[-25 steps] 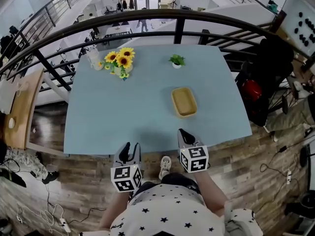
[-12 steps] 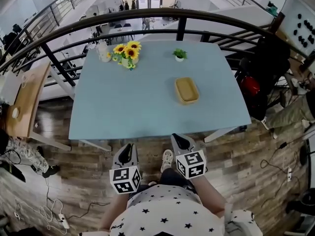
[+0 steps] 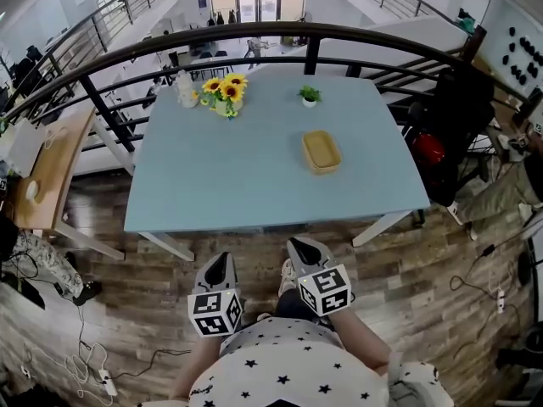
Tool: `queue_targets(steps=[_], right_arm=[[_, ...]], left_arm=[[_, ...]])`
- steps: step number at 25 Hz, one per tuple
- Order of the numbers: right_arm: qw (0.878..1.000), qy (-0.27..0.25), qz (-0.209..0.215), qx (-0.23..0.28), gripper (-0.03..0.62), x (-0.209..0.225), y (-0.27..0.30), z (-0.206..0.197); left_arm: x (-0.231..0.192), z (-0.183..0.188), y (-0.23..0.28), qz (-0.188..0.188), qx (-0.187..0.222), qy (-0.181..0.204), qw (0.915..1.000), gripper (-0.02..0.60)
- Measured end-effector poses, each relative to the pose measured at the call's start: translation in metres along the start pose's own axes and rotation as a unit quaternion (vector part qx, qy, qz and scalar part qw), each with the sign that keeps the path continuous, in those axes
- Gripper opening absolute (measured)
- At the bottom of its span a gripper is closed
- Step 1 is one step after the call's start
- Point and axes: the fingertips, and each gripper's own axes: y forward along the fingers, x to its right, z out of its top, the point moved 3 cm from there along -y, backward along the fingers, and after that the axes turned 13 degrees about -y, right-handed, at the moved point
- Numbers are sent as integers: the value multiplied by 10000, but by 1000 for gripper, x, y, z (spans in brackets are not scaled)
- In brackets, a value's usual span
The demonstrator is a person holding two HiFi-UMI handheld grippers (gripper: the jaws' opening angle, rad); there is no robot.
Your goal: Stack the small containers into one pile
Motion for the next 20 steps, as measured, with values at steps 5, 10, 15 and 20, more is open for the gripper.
queue_targets(steps=[5,10,15,20], right_arm=[[9999,-117,-40,-1,6,-8,-7,0],[9998,-160,-120,-15,5,-9,-10,-1],[9999,-122,-98,2,5,-9,-11,0],[9999,-73,-77,-4,5,-6,-10,-2]], left_arm=[[2,-2,-9,-9,22,15,10000,9],[1,-4,-12,17,6,49,10000,9],[-1,-5,-11,38,-24,48,10000,9],[1,-6,-8,31,-54,32,10000,11]])
